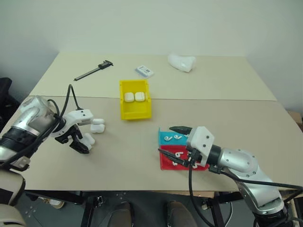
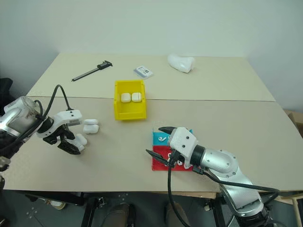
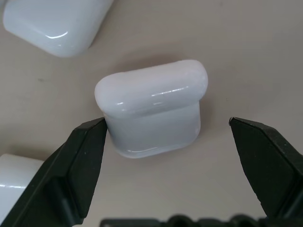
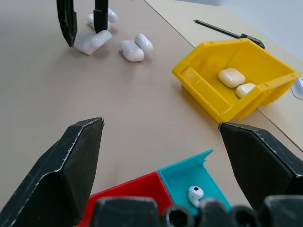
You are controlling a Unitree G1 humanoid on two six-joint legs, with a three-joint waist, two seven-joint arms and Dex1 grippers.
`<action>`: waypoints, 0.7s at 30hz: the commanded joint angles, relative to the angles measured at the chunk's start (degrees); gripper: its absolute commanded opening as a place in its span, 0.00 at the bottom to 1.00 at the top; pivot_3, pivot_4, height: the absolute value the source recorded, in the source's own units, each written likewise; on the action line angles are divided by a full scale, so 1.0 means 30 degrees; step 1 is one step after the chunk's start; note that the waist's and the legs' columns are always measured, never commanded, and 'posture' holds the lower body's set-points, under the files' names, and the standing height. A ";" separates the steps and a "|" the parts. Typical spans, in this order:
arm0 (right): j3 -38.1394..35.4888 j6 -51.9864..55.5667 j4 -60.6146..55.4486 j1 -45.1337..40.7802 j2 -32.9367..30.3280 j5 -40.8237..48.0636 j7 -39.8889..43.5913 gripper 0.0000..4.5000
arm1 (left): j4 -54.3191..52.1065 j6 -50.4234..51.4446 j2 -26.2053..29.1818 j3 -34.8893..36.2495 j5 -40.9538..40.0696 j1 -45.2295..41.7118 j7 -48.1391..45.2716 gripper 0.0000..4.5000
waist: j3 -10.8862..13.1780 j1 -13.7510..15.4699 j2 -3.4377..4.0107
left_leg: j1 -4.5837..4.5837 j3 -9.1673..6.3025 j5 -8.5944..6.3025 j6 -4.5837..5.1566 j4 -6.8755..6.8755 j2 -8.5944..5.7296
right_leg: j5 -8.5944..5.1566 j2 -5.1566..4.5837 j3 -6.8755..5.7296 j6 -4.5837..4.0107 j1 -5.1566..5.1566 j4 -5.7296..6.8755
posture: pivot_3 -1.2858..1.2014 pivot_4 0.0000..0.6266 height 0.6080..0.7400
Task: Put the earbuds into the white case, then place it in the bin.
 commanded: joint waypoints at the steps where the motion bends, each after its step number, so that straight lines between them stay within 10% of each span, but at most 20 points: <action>1: -0.0148 -0.0023 -0.1018 0.0072 -0.0376 0.0638 0.0526 1.00 | 0.0192 0.0262 -0.0127 0.0571 0.0401 -0.0181 0.0033 0.99 | 0.0000 -0.0001 0.0000 | 0.0000 -0.0001 0.0000 0.0000 0.0001 0.0000 | 0.0000 0.0000 0.0000 0.0000 0.0000 0.0002 | 0.52 0.24 1.00; 21: -0.0008 -0.0193 -0.1008 -0.0014 -0.0713 0.0825 0.0992 1.00 | -0.0236 0.1193 0.0247 0.0462 0.1380 0.0388 -0.0509 0.99 | -0.0001 -0.0066 0.0001 | 0.0033 -0.0006 -0.0002 0.0003 0.0021 -0.0004 | -0.0016 0.0000 0.0013 0.0001 -0.0002 0.0091 | 0.52 0.24 1.00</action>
